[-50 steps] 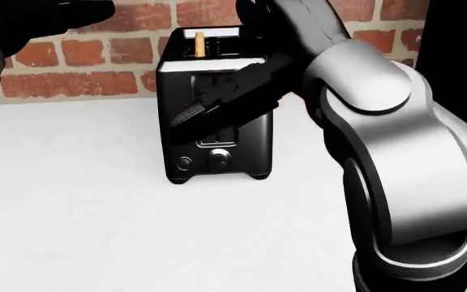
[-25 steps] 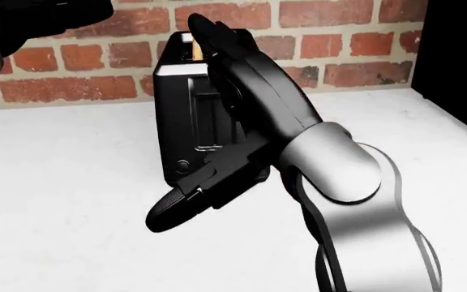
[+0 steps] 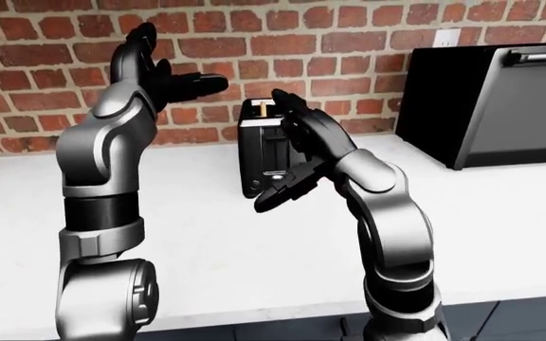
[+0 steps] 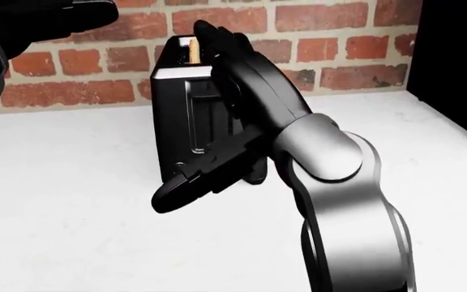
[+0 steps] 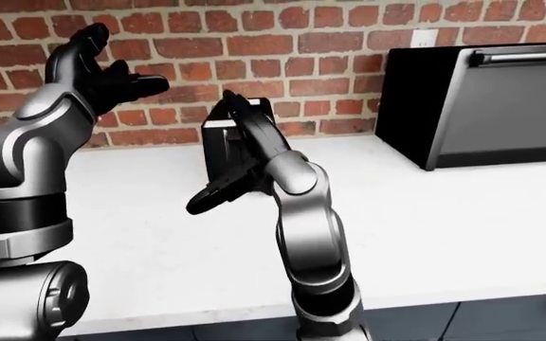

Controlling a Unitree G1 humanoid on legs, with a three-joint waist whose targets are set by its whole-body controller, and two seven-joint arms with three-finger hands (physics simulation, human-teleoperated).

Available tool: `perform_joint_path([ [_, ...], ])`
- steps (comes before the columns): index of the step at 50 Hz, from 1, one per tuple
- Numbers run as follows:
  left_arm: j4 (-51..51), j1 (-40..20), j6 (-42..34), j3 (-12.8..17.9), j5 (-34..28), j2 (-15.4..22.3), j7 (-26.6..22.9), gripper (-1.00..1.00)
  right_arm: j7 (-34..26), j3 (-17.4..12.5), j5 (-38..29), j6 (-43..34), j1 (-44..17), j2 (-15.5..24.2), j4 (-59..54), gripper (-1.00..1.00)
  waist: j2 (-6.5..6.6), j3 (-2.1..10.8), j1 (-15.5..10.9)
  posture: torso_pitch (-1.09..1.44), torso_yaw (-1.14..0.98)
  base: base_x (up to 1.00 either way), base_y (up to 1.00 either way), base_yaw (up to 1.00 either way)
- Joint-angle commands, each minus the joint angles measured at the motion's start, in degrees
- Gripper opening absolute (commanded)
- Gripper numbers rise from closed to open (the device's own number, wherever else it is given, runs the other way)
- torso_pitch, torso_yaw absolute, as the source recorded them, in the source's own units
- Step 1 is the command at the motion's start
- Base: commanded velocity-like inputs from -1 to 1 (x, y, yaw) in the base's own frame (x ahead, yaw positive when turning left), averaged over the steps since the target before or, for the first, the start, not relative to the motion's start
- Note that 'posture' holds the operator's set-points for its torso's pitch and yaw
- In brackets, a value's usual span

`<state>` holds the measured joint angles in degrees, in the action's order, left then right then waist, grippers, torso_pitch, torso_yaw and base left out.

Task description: Push down the lever of the toaster to turn it on.

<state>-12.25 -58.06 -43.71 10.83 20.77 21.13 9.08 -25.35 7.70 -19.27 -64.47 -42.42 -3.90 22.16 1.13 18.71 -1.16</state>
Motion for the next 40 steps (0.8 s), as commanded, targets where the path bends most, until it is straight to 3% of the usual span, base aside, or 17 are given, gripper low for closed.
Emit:
perform_joint_path([
  [1, 1.56, -2.04, 1.87, 0.38, -0.2, 0.69, -0.26, 1.0, 0.77, -0.79, 0.29, 2.46, -2.3, 0.05, 0.13, 1.0, 0.23, 0.46, 0.0, -0.5, 0.0, 0.0, 0.0, 0.0],
  [40, 3.37, -0.95, 1.04, 0.48, -0.68, 0.13, -0.47, 1.0, 8.33, -3.84, 9.01, 15.18, -4.07, 0.84, -16.68, 1.0, 0.14, 0.57, -0.05, -0.5, 0.0, 0.0, 0.0, 0.0],
])
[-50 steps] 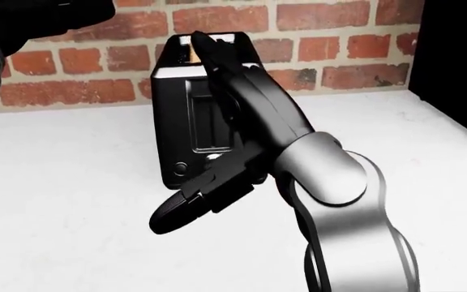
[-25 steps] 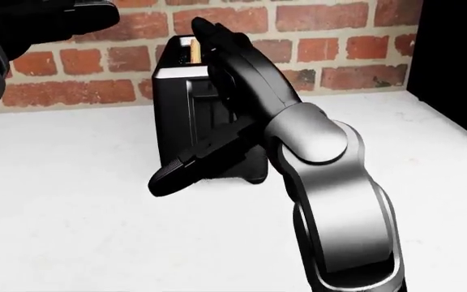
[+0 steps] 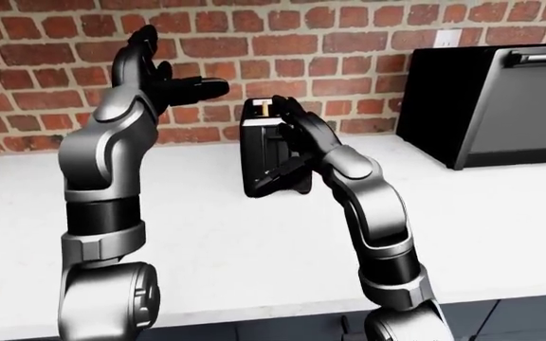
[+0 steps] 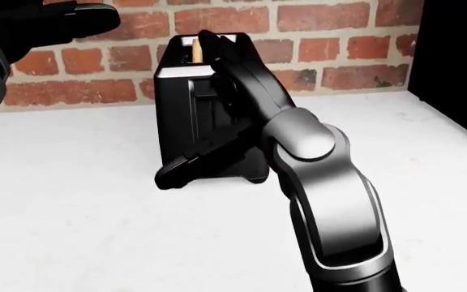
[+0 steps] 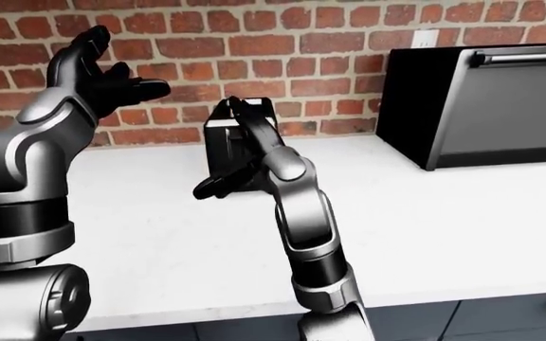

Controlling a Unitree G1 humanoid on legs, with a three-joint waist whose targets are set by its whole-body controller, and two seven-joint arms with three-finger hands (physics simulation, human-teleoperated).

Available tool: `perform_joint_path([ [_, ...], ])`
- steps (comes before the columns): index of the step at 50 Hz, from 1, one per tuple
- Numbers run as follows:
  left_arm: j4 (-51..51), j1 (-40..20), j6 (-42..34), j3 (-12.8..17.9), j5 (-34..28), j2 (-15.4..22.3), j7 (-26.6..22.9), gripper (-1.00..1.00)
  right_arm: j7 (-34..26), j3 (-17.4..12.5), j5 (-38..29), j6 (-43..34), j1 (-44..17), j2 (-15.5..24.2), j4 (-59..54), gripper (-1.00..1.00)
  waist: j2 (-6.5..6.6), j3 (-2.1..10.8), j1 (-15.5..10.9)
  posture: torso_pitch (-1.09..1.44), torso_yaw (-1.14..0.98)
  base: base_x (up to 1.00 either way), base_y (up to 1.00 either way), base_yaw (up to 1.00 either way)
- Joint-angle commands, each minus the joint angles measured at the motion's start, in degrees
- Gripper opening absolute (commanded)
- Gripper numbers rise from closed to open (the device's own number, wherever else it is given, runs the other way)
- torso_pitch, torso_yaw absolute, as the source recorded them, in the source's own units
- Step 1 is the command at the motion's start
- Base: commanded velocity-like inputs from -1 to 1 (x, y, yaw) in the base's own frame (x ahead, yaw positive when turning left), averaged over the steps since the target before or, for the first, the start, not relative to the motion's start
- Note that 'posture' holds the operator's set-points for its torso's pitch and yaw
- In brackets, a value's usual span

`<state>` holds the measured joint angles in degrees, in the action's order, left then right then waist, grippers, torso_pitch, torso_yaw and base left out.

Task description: Push down the lever of the toaster to turn it on.

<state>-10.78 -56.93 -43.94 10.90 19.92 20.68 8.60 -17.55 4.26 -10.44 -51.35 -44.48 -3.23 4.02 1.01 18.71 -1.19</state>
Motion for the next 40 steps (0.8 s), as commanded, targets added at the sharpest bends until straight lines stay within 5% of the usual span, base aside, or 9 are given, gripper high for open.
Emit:
perform_joint_path([
  [1, 2.0, -1.84, 1.4, 0.4, 0.16, 0.56, -0.04, 1.0, 0.7, -0.36, 0.3, 2.14, -2.03, 0.11, 1.29, 1.0, 0.26, 0.58, -0.01, -0.5, 0.0, 0.0, 0.0, 0.0],
  [40, 1.65, -1.33, 2.27, -0.11, -0.61, -0.41, -0.29, 1.0, 4.02, -2.06, 4.82, 11.23, -5.54, 1.23, -12.58, 1.0, 0.2, 0.62, 0.02, -0.5, 0.0, 0.0, 0.0, 0.0],
])
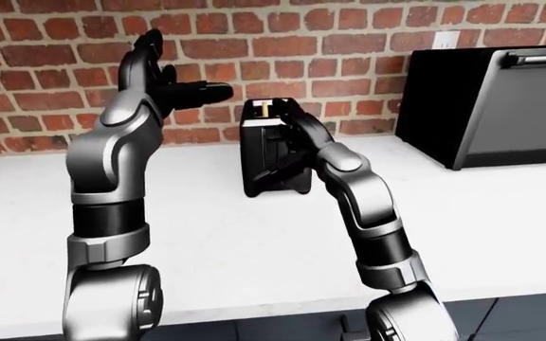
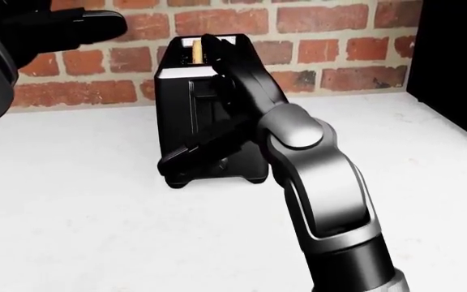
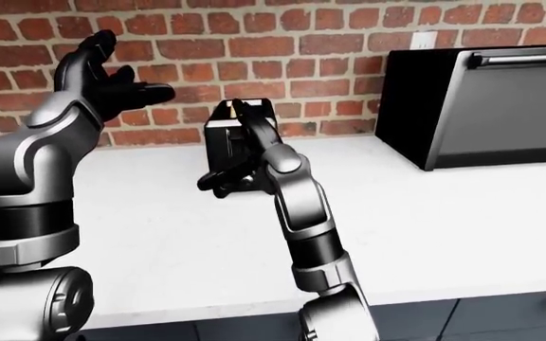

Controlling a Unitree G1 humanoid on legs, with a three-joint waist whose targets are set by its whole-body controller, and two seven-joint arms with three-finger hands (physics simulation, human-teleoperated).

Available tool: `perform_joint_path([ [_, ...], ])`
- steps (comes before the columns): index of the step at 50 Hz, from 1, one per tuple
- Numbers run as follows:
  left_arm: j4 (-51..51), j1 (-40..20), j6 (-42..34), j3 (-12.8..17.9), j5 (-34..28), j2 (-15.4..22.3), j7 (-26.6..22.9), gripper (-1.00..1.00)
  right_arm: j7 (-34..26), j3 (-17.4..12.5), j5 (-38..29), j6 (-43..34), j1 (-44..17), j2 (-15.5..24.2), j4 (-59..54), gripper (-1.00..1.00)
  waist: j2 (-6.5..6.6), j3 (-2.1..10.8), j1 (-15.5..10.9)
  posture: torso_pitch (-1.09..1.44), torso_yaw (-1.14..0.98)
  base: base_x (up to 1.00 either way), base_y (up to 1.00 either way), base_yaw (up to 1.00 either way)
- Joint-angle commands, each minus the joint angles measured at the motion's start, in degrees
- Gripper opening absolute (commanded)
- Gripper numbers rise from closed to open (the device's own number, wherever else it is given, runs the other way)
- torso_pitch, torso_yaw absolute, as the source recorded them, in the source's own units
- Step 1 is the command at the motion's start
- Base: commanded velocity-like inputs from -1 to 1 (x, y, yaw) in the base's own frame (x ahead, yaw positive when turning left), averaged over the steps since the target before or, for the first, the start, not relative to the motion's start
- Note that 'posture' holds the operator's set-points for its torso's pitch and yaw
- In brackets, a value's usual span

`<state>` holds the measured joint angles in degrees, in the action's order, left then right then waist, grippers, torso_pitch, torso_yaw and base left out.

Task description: Push down the lever of the toaster to turn it on.

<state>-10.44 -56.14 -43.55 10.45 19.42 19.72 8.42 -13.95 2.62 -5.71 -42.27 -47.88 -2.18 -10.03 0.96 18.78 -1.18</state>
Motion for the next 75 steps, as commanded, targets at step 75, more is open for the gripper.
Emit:
perform_joint_path([
  [75, 0.6, -1.4, 2.75, 0.33, -0.57, 0.12, -0.4, 1.0, 4.23, -1.38, 3.7, 10.16, -3.51, -0.14, -17.34, 1.0, 0.36, 0.73, -0.09, -0.5, 0.0, 0.0, 0.0, 0.0],
])
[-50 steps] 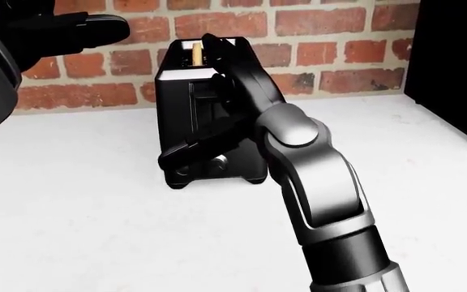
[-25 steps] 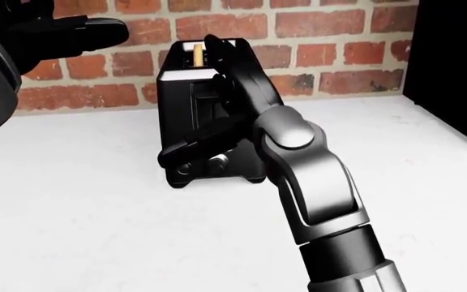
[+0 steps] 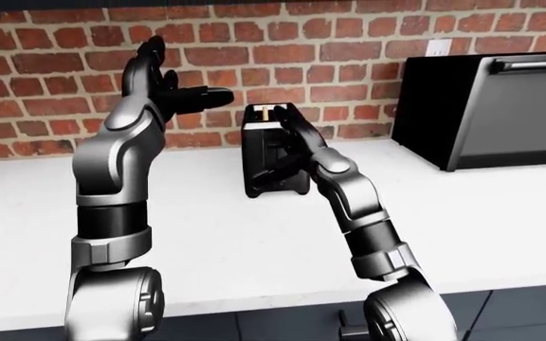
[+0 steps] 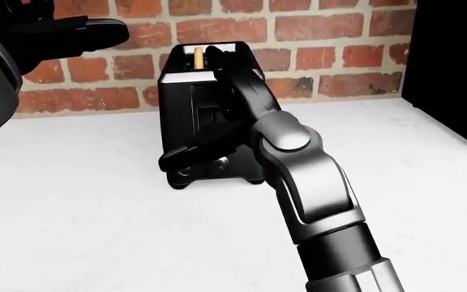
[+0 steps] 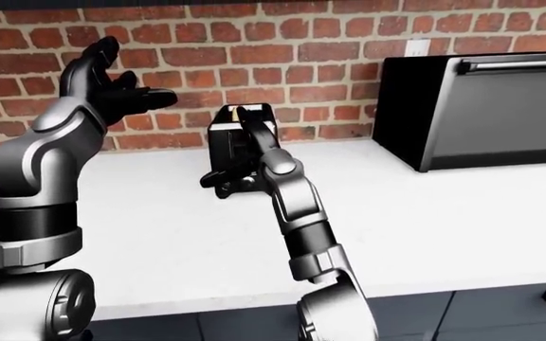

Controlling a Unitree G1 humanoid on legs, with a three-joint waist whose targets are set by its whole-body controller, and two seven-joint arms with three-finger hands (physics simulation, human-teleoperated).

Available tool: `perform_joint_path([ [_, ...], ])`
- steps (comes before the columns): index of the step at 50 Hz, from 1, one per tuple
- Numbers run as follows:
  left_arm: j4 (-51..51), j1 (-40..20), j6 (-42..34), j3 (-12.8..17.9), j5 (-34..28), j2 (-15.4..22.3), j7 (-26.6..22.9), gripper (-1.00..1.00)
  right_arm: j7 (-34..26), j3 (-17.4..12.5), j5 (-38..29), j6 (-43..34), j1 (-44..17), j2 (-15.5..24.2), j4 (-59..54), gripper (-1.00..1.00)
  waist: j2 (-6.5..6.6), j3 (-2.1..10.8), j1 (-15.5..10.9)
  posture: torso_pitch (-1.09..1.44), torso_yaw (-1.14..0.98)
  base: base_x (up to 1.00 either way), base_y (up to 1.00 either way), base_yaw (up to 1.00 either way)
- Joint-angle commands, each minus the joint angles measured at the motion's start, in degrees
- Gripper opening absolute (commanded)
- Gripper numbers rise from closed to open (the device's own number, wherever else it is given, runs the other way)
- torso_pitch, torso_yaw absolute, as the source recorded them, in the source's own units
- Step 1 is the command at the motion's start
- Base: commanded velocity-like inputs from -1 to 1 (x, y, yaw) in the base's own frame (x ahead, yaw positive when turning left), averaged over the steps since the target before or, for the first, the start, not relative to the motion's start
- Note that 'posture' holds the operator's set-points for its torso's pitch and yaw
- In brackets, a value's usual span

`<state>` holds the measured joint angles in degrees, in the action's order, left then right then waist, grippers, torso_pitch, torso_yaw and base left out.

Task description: Push down the lever of the toaster to turn it on.

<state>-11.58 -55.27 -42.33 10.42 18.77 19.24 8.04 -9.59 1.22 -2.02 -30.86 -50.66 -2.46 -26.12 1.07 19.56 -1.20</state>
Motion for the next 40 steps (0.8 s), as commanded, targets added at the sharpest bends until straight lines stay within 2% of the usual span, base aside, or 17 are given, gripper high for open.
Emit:
perform_joint_path([
  [1, 1.66, -2.24, 1.63, 0.34, 0.07, 0.58, -0.04, 1.0, -0.13, -0.03, 0.05, -1.11, -0.79, 0.15, -1.49, 1.0, 0.27, -0.07, -0.06, -0.5, 0.0, 0.0, 0.0, 0.0],
  [40, 1.19, -2.3, 2.18, 0.1, -0.07, 0.19, 0.06, 1.0, 1.13, -1.17, 0.94, 8.21, -1.13, 0.66, -15.6, 1.0, 0.32, -0.4, -0.34, -0.5, 0.0, 0.0, 0.0, 0.0],
])
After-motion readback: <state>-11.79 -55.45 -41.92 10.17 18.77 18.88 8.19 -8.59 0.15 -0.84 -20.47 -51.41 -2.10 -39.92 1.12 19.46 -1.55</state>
